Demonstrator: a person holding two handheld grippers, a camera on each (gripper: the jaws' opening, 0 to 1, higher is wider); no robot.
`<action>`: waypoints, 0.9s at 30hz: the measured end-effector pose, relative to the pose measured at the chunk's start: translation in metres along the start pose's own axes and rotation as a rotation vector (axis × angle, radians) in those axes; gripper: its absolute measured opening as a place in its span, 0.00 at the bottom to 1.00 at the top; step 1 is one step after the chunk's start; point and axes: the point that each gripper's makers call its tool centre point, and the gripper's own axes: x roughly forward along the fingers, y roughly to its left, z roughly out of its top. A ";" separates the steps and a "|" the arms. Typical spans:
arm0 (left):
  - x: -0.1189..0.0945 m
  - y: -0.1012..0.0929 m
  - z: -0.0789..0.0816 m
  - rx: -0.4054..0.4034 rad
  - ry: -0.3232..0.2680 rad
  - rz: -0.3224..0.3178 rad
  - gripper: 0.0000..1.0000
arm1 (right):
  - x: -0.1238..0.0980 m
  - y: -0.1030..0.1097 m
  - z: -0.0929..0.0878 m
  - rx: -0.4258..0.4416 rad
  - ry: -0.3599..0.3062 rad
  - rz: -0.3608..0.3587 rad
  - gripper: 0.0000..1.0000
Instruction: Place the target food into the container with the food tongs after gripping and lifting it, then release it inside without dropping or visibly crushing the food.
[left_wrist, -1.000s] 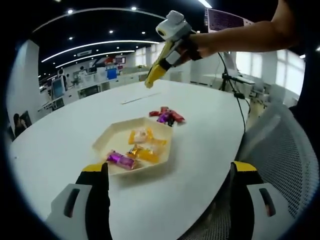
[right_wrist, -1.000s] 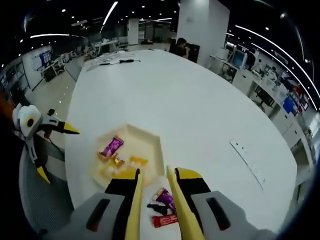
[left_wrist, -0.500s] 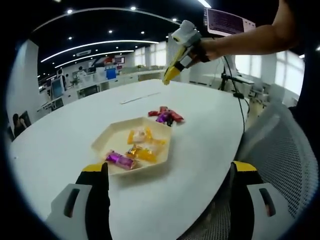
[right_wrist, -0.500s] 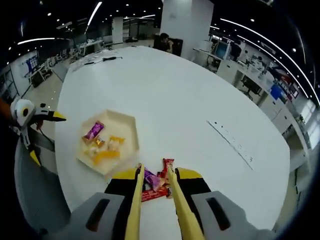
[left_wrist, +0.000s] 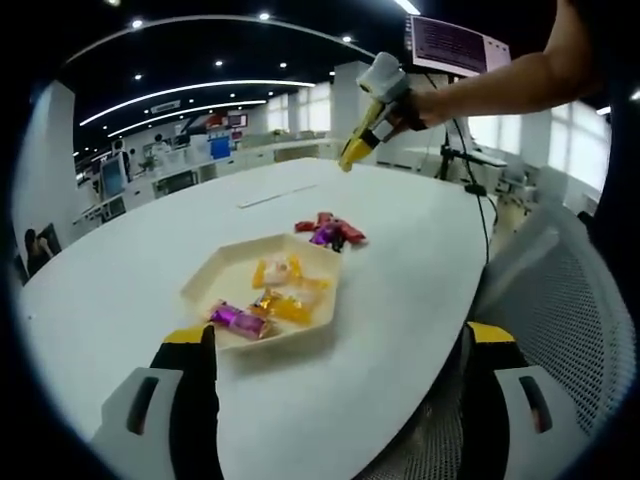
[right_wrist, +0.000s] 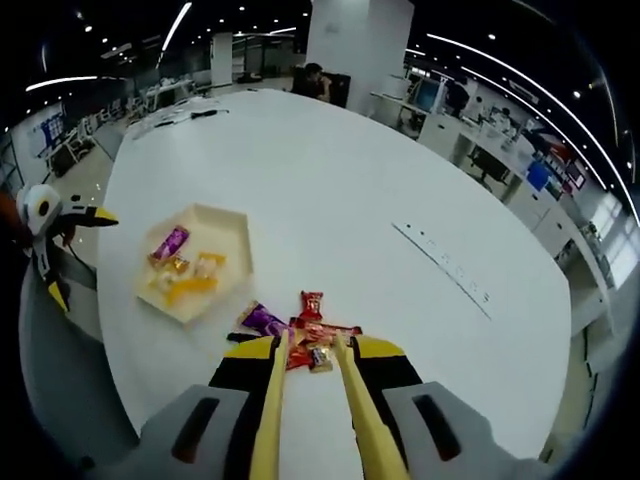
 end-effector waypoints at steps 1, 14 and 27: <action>0.000 -0.001 0.000 -0.001 0.000 -0.004 0.99 | 0.000 -0.003 -0.001 -0.008 -0.002 -0.015 0.27; 0.001 0.001 0.004 -0.007 -0.017 0.011 1.00 | 0.029 -0.005 -0.021 -0.041 0.000 0.031 0.27; 0.000 0.004 0.004 -0.012 -0.014 0.031 0.98 | 0.069 -0.009 -0.047 -0.062 0.064 0.070 0.26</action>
